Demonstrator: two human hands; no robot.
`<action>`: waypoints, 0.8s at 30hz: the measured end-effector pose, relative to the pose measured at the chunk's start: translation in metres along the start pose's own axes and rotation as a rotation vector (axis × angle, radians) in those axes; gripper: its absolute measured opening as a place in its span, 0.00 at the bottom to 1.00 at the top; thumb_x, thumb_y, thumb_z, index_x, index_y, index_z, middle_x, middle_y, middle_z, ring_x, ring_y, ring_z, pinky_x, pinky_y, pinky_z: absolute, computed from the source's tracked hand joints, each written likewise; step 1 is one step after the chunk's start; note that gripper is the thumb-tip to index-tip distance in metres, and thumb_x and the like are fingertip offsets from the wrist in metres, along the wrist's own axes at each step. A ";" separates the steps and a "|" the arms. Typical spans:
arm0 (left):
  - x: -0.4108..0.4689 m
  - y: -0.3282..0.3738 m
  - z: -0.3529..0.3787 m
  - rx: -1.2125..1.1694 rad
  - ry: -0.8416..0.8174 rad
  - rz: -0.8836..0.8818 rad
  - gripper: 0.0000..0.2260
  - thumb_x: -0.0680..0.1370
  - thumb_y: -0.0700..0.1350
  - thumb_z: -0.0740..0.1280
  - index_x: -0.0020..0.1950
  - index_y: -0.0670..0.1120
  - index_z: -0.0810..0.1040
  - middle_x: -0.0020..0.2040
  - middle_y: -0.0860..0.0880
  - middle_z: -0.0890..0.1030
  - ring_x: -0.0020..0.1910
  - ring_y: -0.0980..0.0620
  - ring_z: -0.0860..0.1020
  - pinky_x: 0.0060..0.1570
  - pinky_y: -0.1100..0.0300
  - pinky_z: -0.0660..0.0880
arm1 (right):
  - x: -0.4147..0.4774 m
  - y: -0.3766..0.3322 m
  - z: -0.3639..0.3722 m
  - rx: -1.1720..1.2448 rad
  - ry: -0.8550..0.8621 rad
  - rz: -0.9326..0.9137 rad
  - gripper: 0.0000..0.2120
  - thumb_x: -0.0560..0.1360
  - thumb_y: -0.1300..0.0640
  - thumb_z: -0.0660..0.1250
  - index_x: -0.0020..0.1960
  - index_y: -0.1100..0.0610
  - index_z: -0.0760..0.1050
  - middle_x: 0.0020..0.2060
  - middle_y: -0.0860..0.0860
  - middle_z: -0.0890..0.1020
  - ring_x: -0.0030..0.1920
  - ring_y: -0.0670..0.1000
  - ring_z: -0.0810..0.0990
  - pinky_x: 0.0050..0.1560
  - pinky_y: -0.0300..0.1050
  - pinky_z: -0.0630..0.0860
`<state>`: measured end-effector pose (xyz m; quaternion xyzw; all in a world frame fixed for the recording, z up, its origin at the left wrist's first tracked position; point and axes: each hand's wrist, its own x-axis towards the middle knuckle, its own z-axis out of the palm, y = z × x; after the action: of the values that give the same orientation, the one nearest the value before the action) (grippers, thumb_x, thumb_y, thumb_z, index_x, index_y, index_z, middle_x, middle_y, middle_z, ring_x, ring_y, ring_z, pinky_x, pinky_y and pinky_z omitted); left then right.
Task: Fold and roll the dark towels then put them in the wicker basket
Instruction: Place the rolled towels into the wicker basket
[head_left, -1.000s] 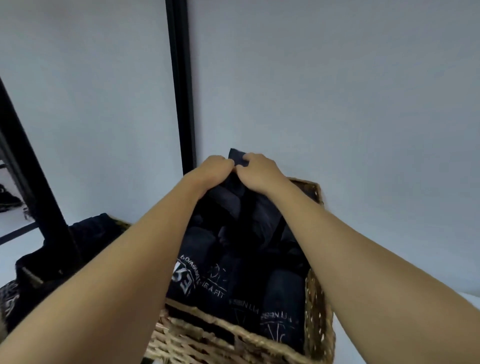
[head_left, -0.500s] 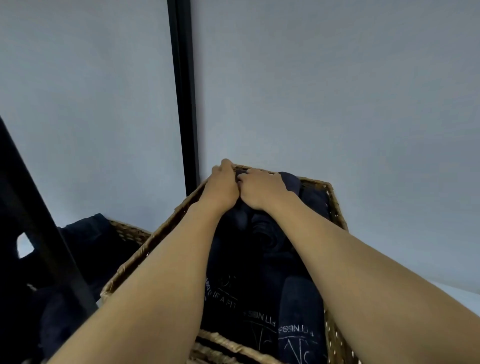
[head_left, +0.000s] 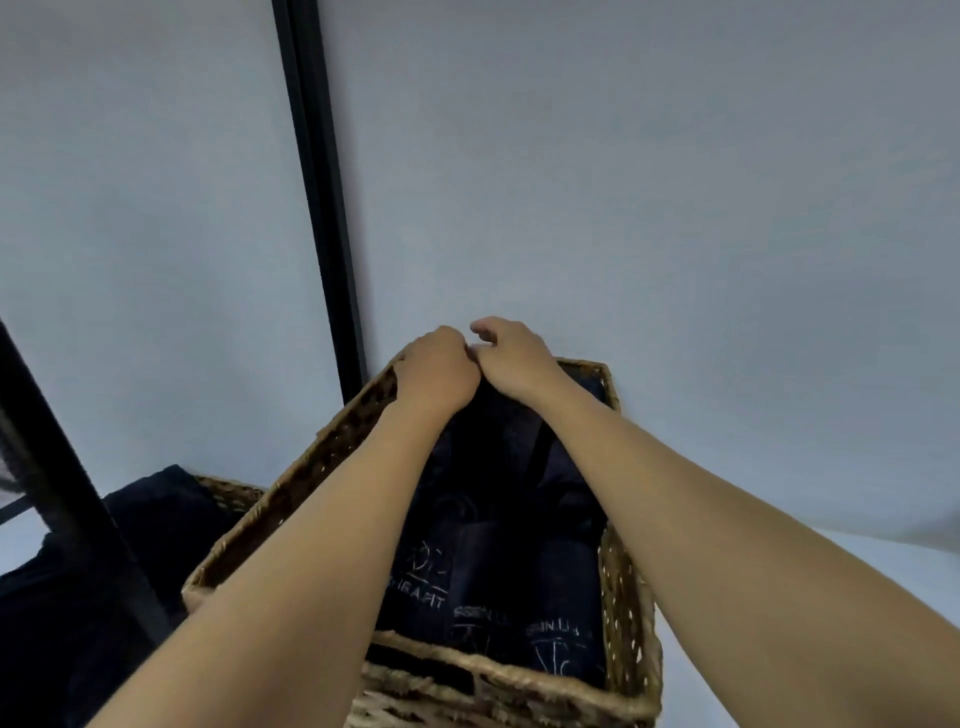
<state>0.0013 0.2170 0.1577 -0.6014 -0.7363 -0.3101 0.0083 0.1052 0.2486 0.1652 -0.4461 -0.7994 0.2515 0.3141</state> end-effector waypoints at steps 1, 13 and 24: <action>-0.001 0.019 0.001 -0.088 0.022 0.007 0.12 0.77 0.38 0.58 0.55 0.41 0.79 0.51 0.42 0.82 0.49 0.43 0.79 0.48 0.51 0.77 | -0.007 0.001 -0.014 0.084 0.058 0.021 0.20 0.80 0.60 0.58 0.72 0.57 0.69 0.70 0.53 0.72 0.69 0.52 0.70 0.70 0.46 0.66; -0.091 0.285 0.127 -0.907 -0.590 -0.133 0.12 0.76 0.39 0.61 0.57 0.38 0.77 0.52 0.40 0.81 0.43 0.44 0.78 0.47 0.48 0.81 | -0.164 0.154 -0.209 0.123 0.556 0.390 0.09 0.78 0.58 0.57 0.46 0.55 0.76 0.43 0.48 0.78 0.44 0.50 0.75 0.45 0.44 0.69; -0.185 0.423 0.272 -0.874 -1.009 -0.258 0.13 0.74 0.38 0.61 0.57 0.39 0.76 0.48 0.42 0.80 0.50 0.42 0.79 0.51 0.45 0.81 | -0.281 0.344 -0.282 -0.420 0.513 0.835 0.12 0.81 0.59 0.55 0.61 0.58 0.73 0.54 0.58 0.79 0.48 0.58 0.76 0.42 0.48 0.69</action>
<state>0.5272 0.2169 0.0561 -0.5277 -0.5229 -0.2590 -0.6173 0.6148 0.2015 0.0430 -0.8267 -0.4845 0.0724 0.2769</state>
